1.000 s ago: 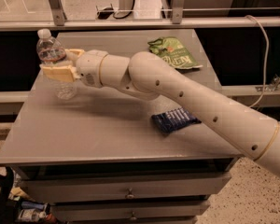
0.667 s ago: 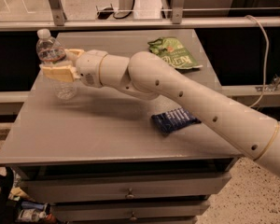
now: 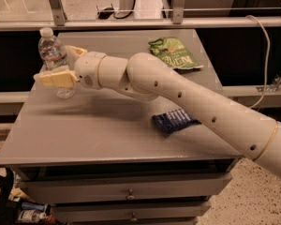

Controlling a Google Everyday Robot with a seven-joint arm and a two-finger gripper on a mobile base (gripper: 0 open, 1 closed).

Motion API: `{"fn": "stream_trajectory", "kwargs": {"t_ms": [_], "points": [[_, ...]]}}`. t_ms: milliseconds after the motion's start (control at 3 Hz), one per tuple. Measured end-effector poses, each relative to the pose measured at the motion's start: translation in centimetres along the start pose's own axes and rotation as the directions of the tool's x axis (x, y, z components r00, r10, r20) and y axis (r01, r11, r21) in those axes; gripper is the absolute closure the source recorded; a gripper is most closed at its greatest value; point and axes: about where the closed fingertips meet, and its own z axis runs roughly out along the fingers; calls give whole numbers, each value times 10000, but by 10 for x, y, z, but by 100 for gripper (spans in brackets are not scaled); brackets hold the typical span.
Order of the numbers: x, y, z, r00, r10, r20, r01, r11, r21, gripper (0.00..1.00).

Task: Place water bottle upright

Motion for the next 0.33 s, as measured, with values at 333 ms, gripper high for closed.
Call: {"fn": "stream_trajectory", "kwargs": {"t_ms": [333], "points": [[0, 0, 0, 10000, -2, 1, 2, 10000, -10, 0]]}}
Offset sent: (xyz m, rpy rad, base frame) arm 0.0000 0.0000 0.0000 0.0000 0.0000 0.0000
